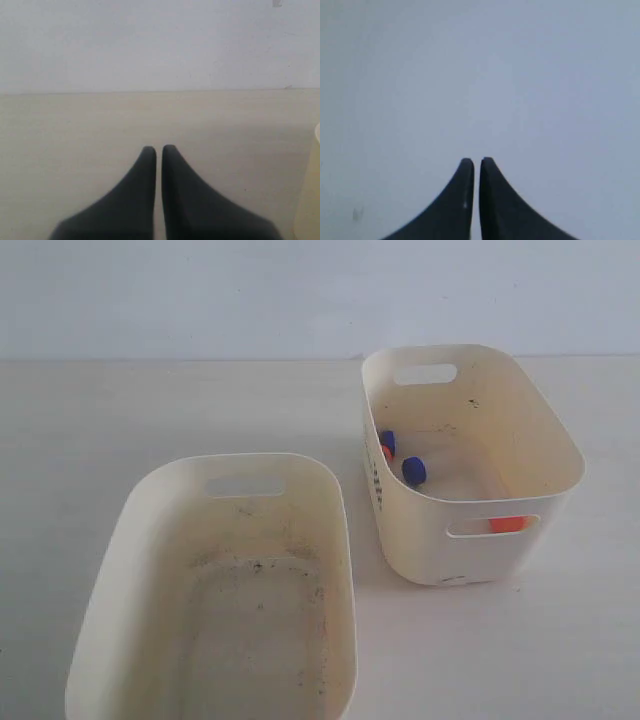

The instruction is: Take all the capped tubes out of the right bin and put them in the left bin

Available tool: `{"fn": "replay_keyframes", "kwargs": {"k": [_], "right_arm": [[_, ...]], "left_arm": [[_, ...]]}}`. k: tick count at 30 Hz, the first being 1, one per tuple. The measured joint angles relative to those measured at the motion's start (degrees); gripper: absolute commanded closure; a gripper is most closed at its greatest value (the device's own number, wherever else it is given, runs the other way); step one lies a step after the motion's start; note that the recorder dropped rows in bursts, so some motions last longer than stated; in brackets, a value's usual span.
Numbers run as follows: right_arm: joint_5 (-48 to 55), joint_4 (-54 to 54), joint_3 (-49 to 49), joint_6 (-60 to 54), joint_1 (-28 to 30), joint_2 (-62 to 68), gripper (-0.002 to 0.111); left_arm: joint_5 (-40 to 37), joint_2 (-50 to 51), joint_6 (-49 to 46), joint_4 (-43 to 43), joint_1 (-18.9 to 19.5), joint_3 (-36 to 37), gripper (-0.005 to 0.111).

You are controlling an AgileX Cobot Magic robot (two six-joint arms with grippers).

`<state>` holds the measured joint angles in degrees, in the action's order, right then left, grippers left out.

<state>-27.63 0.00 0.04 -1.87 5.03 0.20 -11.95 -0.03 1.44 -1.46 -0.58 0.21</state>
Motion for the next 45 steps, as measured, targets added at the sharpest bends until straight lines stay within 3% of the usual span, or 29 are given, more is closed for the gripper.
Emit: {"fn": "replay_keyframes", "kwargs": {"k": [2,5,7,11,13,16,17,22,28,30,36,40,45], "right_arm": [[-12.78,0.31,0.00,-0.42,0.00,-0.09,0.104],[-15.74,1.91,-5.46,-0.42,0.00,-0.20,0.104],[-0.81,3.67,-15.58,-0.26,0.00,0.24,0.104],[50.74,5.70,-32.27,-0.13,0.00,14.50,0.104],[63.54,6.57,-32.75,-0.03,0.00,20.09,0.104],[71.67,11.10,-32.87,0.88,0.00,24.87,0.104],[73.19,15.96,-33.09,-5.34,0.00,26.28,0.104],[74.97,32.50,-37.73,-20.40,0.00,34.94,0.104],[74.76,36.17,-49.43,-24.02,-1.42,50.33,0.104],[74.50,36.29,-52.53,-24.02,-3.34,55.42,0.099],[69.68,34.33,-61.01,-19.11,-13.85,70.90,0.067],[66.74,27.60,-65.84,-10.47,-18.86,81.82,0.066],[67.30,19.30,-71.97,0.84,-19.80,92.88,0.066]], "left_arm": [[0.00,0.00,0.00,0.00,0.00,0.00,0.102],[0.00,0.00,0.00,0.00,0.00,0.00,0.102],[0.00,0.00,0.00,0.00,0.00,0.00,0.102],[0.00,0.00,0.00,0.00,0.00,0.00,0.102],[0.00,0.00,0.00,0.00,0.00,0.00,0.102],[0.00,0.00,0.00,0.00,0.00,0.00,0.102],[0.00,0.00,0.00,0.00,0.00,0.00,0.102],[0.00,0.00,0.00,0.00,0.00,0.00,0.102],[0.00,0.00,0.00,0.00,0.00,0.00,0.102],[0.00,0.00,0.00,0.00,0.00,0.00,0.102],[0.00,0.00,0.00,0.00,0.00,0.00,0.102],[0.00,0.00,0.00,0.00,0.00,0.00,0.102],[0.00,0.00,0.00,0.00,0.00,0.00,0.102]]}}
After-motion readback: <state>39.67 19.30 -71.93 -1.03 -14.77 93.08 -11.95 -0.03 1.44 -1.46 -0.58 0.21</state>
